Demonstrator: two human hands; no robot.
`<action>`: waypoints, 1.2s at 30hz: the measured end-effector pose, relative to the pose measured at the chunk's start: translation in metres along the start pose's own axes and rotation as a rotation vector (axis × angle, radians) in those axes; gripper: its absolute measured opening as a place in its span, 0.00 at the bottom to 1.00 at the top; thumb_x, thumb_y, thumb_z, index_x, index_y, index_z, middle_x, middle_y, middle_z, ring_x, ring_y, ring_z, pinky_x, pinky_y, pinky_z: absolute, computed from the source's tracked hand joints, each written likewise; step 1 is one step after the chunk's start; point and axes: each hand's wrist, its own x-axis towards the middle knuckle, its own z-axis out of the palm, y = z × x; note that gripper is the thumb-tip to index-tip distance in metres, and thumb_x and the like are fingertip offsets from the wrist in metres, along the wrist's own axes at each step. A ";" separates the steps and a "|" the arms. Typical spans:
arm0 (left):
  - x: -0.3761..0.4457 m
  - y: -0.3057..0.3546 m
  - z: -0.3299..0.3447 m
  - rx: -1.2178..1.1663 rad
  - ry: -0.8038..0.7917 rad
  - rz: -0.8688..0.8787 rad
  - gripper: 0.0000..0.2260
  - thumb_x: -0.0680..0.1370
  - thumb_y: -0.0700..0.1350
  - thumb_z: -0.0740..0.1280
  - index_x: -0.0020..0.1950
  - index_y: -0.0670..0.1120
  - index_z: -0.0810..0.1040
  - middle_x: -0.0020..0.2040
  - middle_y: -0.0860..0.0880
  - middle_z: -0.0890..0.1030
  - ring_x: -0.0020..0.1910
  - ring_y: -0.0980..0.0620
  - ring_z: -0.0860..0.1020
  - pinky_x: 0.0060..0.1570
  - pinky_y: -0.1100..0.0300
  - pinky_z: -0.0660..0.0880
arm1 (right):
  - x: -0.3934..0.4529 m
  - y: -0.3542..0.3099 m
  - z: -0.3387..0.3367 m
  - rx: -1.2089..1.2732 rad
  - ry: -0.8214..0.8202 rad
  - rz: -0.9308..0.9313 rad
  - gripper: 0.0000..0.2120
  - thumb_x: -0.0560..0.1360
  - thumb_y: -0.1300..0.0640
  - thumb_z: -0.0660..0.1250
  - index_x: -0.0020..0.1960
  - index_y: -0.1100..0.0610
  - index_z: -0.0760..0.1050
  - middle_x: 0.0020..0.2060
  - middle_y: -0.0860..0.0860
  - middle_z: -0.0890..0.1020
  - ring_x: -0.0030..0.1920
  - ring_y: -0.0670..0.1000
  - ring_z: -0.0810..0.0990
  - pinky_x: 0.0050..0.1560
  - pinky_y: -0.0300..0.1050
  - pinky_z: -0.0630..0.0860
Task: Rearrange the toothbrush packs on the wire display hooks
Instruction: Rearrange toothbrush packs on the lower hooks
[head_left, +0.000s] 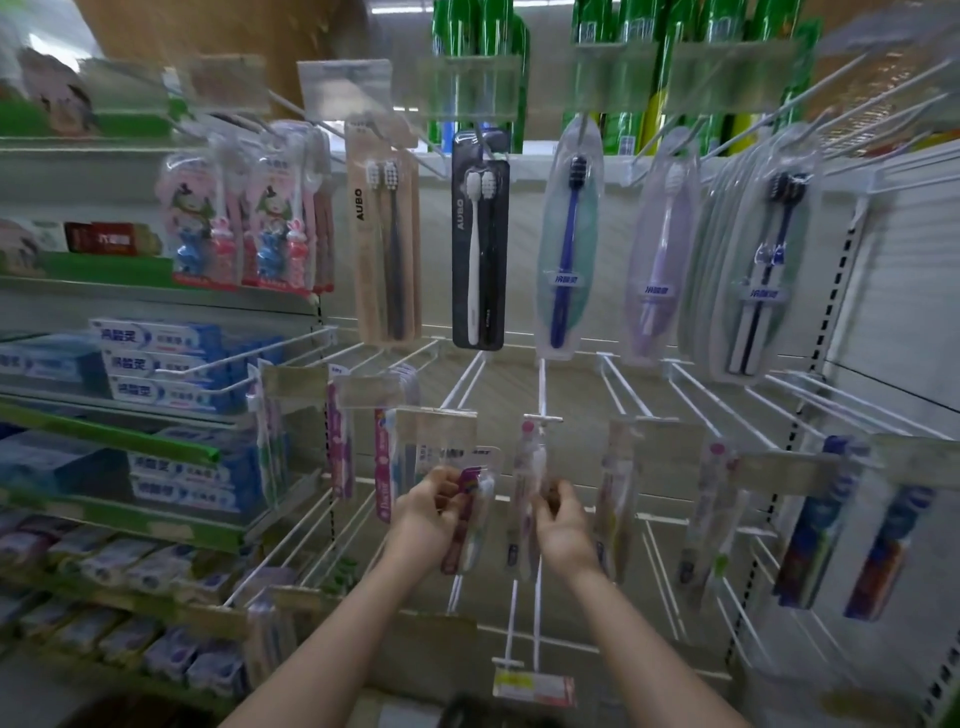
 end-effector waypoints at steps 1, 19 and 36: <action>0.000 0.000 0.000 0.002 0.003 0.003 0.08 0.78 0.38 0.64 0.48 0.52 0.76 0.44 0.51 0.81 0.46 0.52 0.80 0.52 0.59 0.77 | -0.001 -0.001 -0.001 0.008 -0.006 0.003 0.01 0.79 0.56 0.60 0.49 0.52 0.68 0.45 0.52 0.79 0.48 0.55 0.79 0.52 0.49 0.74; -0.026 0.019 -0.002 -0.206 -0.106 -0.062 0.12 0.75 0.34 0.67 0.42 0.51 0.76 0.40 0.52 0.81 0.42 0.54 0.80 0.44 0.66 0.75 | -0.045 -0.014 -0.018 -0.095 -0.337 -0.089 0.12 0.77 0.62 0.63 0.59 0.50 0.71 0.50 0.45 0.77 0.49 0.43 0.76 0.43 0.28 0.70; -0.045 0.025 -0.142 -0.369 0.067 -0.294 0.10 0.76 0.33 0.65 0.55 0.42 0.79 0.51 0.43 0.83 0.51 0.47 0.82 0.51 0.53 0.80 | -0.069 -0.111 0.058 0.201 -0.579 -0.185 0.06 0.76 0.53 0.67 0.52 0.49 0.79 0.47 0.47 0.83 0.48 0.46 0.82 0.51 0.48 0.81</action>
